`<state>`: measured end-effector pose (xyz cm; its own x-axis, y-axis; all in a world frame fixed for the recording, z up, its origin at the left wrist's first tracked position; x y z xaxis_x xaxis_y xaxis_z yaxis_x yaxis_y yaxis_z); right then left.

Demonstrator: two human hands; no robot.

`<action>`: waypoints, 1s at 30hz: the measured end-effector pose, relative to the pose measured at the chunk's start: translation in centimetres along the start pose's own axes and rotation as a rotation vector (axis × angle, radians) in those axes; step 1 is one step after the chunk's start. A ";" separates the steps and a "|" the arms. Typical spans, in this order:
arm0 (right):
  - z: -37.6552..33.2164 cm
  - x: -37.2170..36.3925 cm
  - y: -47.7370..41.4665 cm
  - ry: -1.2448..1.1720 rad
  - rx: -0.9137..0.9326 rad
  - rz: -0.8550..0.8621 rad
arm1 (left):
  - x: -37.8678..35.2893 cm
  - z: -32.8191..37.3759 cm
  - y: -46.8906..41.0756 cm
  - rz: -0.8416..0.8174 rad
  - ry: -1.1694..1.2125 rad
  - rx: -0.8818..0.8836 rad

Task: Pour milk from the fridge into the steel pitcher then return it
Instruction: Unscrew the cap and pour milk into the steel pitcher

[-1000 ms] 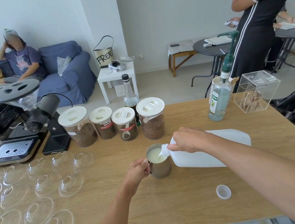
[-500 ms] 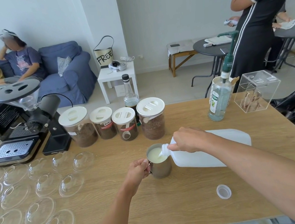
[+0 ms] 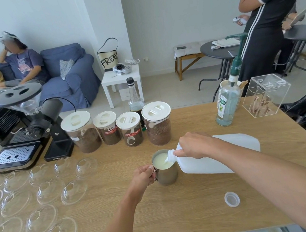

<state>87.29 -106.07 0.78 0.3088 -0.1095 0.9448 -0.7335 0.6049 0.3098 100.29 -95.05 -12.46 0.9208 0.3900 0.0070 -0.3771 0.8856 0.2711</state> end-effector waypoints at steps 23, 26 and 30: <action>0.9 -1.3 0.1 -0.116 0.000 0.047 | -0.1 0.2 0.0 0.002 0.027 0.008; 1.2 -1.2 0.2 -0.183 -0.003 0.066 | -0.1 0.1 -0.1 0.003 0.023 0.008; 1.7 -0.9 0.3 -0.225 0.001 0.101 | -0.1 -0.1 -0.2 0.009 0.019 0.008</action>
<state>85.76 -107.12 0.25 0.0913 -0.2218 0.9708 -0.7547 0.6206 0.2128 100.27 -95.20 -12.59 0.9154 0.4024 -0.0093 -0.3841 0.8801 0.2789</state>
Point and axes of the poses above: each hand's wrist, its own y-axis away from the middle knuckle, its own x-axis out of the back of the hand, z = x × y, the point moved 9 cm from there along -y, towards the middle knuckle, and after that the axes turned 7 degrees about y, right-handed, at the moved point
